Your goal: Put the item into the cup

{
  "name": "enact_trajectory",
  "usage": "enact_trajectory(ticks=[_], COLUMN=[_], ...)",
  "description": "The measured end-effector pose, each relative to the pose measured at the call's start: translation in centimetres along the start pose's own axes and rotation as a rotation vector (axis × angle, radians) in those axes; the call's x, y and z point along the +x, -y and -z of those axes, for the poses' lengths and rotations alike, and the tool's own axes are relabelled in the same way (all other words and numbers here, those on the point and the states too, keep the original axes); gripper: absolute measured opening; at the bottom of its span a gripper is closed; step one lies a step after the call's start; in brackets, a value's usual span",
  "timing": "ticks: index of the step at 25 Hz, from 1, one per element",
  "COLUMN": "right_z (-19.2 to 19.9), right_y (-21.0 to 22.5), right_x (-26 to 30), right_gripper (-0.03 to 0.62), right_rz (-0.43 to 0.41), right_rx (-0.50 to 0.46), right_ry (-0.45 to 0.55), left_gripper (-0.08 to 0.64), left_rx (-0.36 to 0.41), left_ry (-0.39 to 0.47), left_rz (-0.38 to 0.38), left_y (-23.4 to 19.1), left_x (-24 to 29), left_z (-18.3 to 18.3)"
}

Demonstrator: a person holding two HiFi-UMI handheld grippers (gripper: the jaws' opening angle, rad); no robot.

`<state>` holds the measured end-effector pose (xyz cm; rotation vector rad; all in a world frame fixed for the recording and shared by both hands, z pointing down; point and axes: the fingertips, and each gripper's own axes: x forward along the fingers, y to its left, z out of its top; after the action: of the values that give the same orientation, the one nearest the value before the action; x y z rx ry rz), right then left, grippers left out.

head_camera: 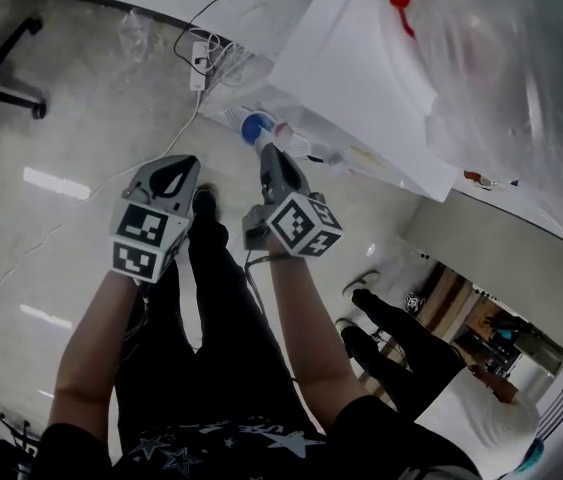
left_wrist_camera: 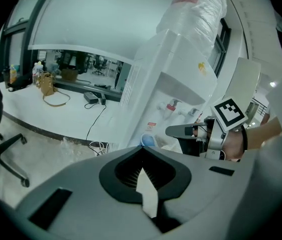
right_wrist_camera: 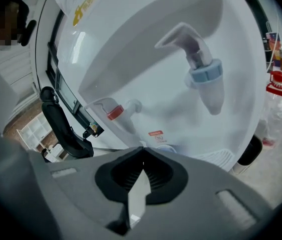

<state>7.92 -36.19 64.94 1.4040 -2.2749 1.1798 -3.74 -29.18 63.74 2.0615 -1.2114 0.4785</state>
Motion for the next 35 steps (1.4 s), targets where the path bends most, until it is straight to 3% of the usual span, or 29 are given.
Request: enact_trajectory(ticks=[6, 17, 19, 21, 35], right_z=[0.1, 1.0, 1.1, 1.2, 0.8], right_y=[-0.1, 0.6, 0.6, 0.6, -2.0], right_x=[1.5, 3.1, 3.2, 3.4, -0.3], right_gripper=[0.002, 0.003, 0.006, 0.08, 0.08], right_rz=[-0.008, 0.039, 0.041, 0.04, 0.073], right_rx=[-0.055, -0.09, -0.089, -0.086, -0.059], right_ry=[-0.013, -0.01, -0.012, -0.019, 0.032], left_gripper=[0.006, 0.006, 0.006, 0.006, 0.006], left_rx=[-0.043, -0.046, -0.043, -0.043, 0.02], left_ry=[0.005, -0.014, -0.008, 0.002, 0.0], left_rz=[-0.013, -0.023, -0.025, -0.024, 0.015], left_y=[-0.3, -1.3, -1.4, -1.4, -0.5], left_x=[0.0, -0.4, -0.6, -0.6, -3.8], left_z=[0.7, 1.7, 1.6, 1.5, 0.4])
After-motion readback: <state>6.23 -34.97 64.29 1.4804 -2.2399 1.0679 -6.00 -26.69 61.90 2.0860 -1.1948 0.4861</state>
